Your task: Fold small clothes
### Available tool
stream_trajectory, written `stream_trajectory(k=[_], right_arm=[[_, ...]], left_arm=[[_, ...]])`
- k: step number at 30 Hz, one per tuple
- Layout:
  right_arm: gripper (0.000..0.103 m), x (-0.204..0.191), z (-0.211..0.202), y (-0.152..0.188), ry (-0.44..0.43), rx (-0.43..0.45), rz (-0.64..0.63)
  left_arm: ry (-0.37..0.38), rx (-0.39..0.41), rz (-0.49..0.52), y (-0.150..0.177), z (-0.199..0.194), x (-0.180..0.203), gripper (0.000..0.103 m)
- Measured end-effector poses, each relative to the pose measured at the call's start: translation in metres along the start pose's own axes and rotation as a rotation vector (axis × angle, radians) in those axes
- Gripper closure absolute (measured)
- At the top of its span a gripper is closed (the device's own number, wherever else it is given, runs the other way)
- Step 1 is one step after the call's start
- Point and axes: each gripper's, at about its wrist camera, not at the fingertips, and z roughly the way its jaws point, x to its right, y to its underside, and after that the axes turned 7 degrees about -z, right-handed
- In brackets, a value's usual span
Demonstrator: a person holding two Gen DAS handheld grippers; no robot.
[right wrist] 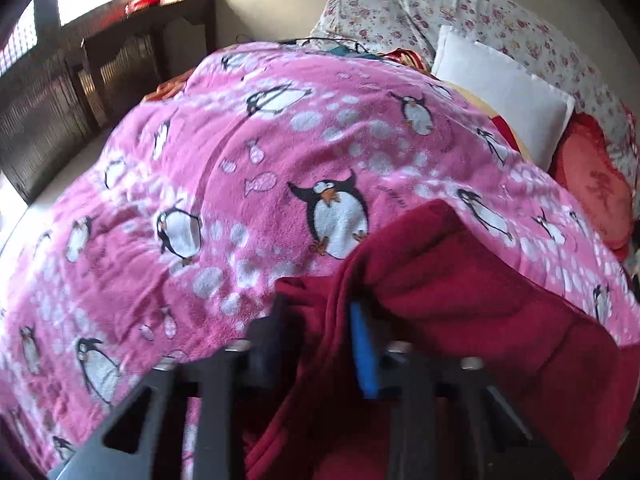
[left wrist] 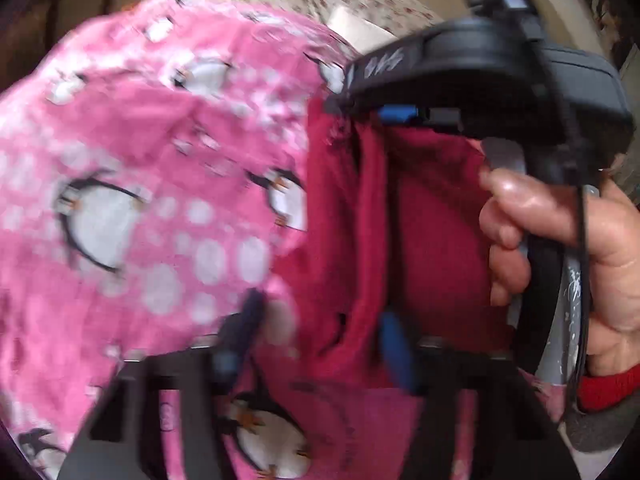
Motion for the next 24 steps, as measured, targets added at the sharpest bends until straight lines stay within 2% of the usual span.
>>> stream_trajectory(k=[1,4,8,14,18,19,20,22,24], right_arm=[[0.081,0.003,-0.006,0.001,-0.019,0.015,0.011],[0.082,0.011,-0.034,0.005,-0.055,0.079,0.025],[0.083,0.029,-0.081,0.015,-0.068,0.17,0.036],[0.085,0.085,-0.151,0.042,-0.042,0.29,0.105],[0.089,0.126,-0.183,0.069,0.004,0.329,0.158],[0.098,0.138,-0.191,0.078,0.029,0.337,0.176],[0.098,0.151,-0.197,0.086,0.045,0.34,0.194],[0.098,0.182,-0.203,0.108,0.004,0.343,0.261],[0.098,0.201,-0.196,0.126,0.017,0.31,0.293]], left_arm=[[0.038,-0.022,-0.019,0.0,0.001,-0.002,0.075],[0.03,-0.004,0.014,0.001,-0.009,0.008,0.081],[0.021,0.061,0.109,0.007,-0.032,0.039,0.083],[0.091,0.093,0.266,0.023,-0.055,0.117,0.083],[0.129,0.051,0.396,0.041,-0.041,0.179,0.083],[0.136,0.029,0.414,0.05,-0.031,0.188,0.083],[0.144,0.002,0.427,0.054,-0.024,0.204,0.087],[0.162,-0.054,0.48,0.07,0.002,0.228,0.094],[0.151,-0.104,0.521,0.084,0.032,0.248,0.097]])
